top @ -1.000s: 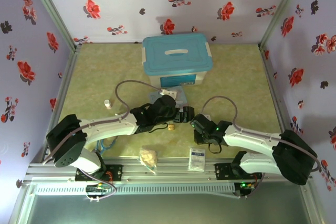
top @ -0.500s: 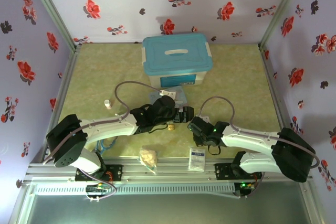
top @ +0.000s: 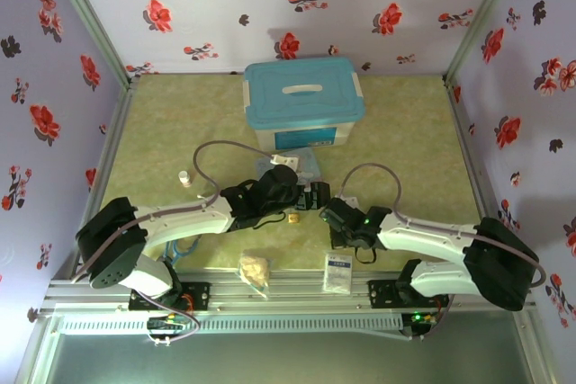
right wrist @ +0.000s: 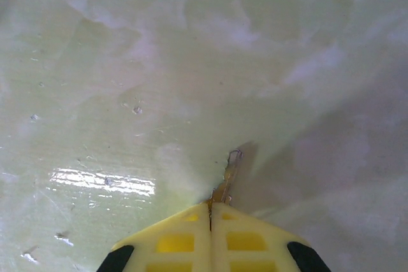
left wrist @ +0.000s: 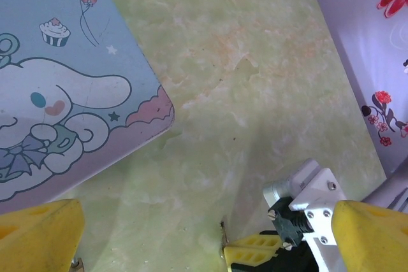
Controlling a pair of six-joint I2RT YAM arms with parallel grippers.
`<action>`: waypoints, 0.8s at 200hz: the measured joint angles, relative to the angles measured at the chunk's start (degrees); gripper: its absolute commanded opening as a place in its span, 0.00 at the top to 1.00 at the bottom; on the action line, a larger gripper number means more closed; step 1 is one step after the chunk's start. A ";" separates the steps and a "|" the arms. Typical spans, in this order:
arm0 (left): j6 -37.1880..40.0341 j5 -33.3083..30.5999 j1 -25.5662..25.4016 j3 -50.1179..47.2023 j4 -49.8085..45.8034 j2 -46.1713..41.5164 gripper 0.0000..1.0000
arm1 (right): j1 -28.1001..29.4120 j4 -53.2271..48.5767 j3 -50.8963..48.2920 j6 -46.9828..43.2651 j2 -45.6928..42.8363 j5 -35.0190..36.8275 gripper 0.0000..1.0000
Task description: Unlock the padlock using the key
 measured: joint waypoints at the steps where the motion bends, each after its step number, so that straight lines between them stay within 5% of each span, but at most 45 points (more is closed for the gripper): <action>1: 0.00 0.00 0.02 0.00 0.02 0.00 0.00 | -0.04 0.02 0.00 -0.04 -0.02 -0.04 1.00; 57: -1.36 -0.22 0.04 -1.33 2.54 -1.20 0.02 | -4.48 -1.79 0.00 -4.42 -8.83 -1.27 1.00; 120: -12.37 -0.50 -0.59 -4.72 12.98 -0.63 0.07 | -6.12 0.76 0.00 -13.18 -28.26 -4.42 1.00; 160: -21.22 0.02 -1.44 -6.01 21.92 4.17 0.10 | -6.38 1.81 1.03 -15.50 -29.99 -4.98 1.00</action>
